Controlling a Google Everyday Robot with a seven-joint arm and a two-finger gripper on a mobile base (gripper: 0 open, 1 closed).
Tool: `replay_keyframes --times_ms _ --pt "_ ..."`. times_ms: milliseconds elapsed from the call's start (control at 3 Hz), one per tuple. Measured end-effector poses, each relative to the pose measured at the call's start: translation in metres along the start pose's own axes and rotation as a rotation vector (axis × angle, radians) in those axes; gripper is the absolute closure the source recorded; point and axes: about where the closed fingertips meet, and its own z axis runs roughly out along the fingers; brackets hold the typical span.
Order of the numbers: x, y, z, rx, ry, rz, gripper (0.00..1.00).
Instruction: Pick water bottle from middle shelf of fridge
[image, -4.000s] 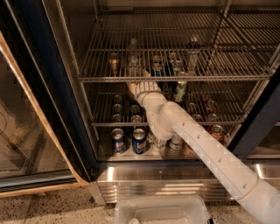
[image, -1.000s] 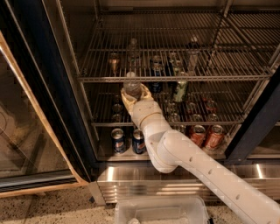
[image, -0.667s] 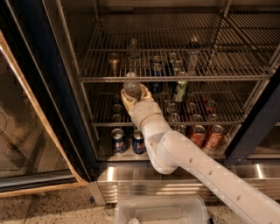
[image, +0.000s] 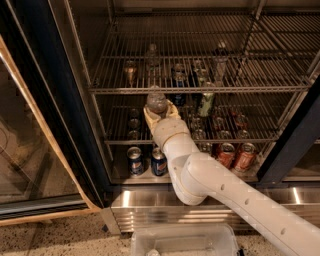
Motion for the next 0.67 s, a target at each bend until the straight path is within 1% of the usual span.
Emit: replay_keyframes --times_ms 333,667 --pt "0.0083 -0.0029 -0.0056 0.043 0.052 -0.082 1.00" --pt "0.0149 -0.0095 -0.0081 0.095 0.100 -0.182 1.00"
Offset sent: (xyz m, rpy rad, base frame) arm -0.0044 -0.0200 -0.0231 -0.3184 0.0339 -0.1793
